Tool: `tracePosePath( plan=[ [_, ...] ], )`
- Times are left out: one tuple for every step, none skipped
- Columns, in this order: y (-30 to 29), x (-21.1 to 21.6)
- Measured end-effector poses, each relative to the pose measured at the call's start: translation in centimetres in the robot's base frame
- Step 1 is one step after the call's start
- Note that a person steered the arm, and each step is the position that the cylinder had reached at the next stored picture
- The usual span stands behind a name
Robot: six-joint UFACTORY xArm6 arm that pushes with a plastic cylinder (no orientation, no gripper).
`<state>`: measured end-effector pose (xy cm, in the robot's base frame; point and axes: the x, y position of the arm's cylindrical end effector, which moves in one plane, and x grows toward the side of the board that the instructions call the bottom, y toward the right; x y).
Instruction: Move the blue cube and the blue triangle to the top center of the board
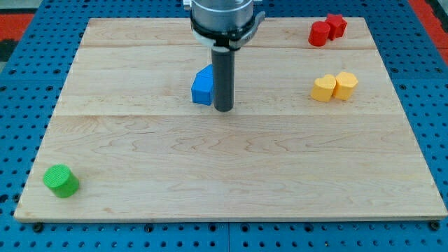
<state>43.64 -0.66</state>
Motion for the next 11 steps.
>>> tracePosePath(
  plan=[
    [-2.7, -0.1],
    [-1.2, -2.5],
    [-1.0, -5.2],
    [-1.0, -7.0],
    [-1.1, -3.5],
    [-3.0, -2.1],
    [-3.5, -4.9],
    [-3.5, -9.0],
    [-3.5, -11.8],
    [-3.5, -14.3],
    [-3.1, -14.3]
  ],
)
